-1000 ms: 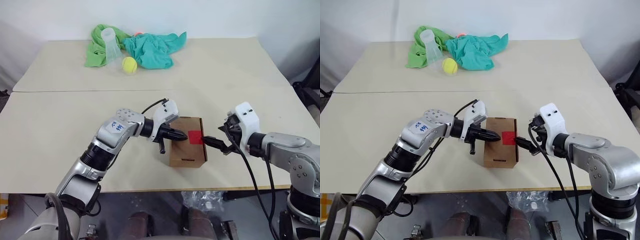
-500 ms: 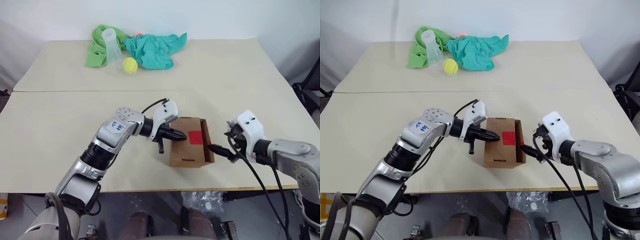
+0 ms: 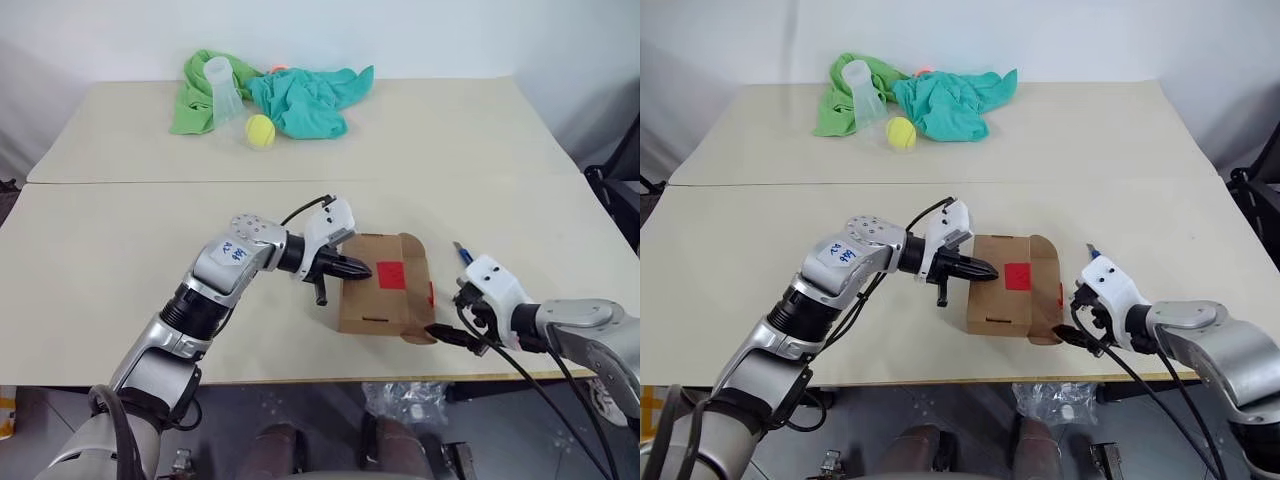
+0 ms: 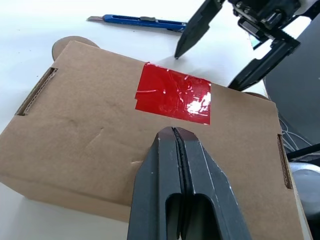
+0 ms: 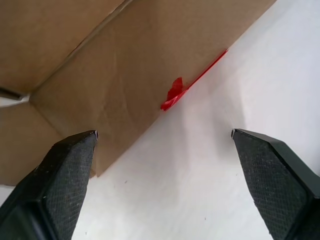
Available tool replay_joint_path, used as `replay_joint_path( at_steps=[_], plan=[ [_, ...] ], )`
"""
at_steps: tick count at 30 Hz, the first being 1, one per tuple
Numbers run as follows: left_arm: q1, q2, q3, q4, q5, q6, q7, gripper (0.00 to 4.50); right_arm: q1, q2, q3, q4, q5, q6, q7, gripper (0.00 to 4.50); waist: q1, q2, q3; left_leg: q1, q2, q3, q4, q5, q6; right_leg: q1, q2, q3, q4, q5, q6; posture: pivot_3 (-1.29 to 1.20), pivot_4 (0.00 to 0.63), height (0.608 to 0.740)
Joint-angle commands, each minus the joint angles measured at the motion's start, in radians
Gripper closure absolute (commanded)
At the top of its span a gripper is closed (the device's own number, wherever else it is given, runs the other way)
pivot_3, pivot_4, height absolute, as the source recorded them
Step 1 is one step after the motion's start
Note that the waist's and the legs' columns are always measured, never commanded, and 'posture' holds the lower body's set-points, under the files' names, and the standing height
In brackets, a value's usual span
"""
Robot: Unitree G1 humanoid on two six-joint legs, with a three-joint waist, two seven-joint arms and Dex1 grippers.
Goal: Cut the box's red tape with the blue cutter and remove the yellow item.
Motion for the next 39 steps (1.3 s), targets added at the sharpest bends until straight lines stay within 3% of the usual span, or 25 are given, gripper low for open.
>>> replay_joint_path(
  at_steps=[1,7,16,28,39],
  plan=[
    [0.006,0.016,0.000,0.013,0.037,0.017,0.025,4.50,0.039,-0.052,0.003,-0.004,-0.013,-0.041,0.047,0.02,0.001,0.000,0.000,0.000,0.000,0.000,0.000,0.000,0.000,0.000,0.000,0.000,0.000,0.000,0.000,0.00,0.150,0.740],
    [0.008,0.024,0.003,0.012,0.037,0.016,0.025,4.50,0.062,-0.090,-0.003,-0.001,-0.015,-0.083,0.081,0.02,0.000,0.000,0.000,0.000,0.000,0.000,0.000,0.000,0.000,0.000,0.000,0.000,-0.001,0.000,0.000,0.00,0.150,0.740],
    [0.034,0.019,0.002,-0.009,0.032,-0.006,0.022,4.50,-0.179,0.121,-0.093,0.153,0.161,0.136,0.050,0.02,-0.001,0.000,0.000,0.000,0.001,-0.001,0.001,0.000,-0.001,0.000,0.000,0.000,0.000,0.000,-0.001,0.00,0.150,0.740],
    [0.087,0.050,0.019,-0.092,0.018,0.016,0.014,4.50,-0.303,0.283,-0.140,0.356,0.249,0.323,0.042,0.02,-0.011,0.000,0.000,0.000,0.002,0.000,0.000,0.000,-0.001,0.000,0.001,-0.001,0.000,0.000,-0.001,0.00,0.150,0.740],
    [0.113,0.081,0.034,-0.150,0.013,0.058,0.028,4.50,-0.277,0.196,-0.248,0.396,0.255,0.395,0.046,0.02,-0.003,0.000,0.000,0.000,0.002,0.000,0.000,0.000,-0.001,0.000,0.001,-0.001,0.000,0.000,-0.002,0.00,0.150,0.740]
  ],
)
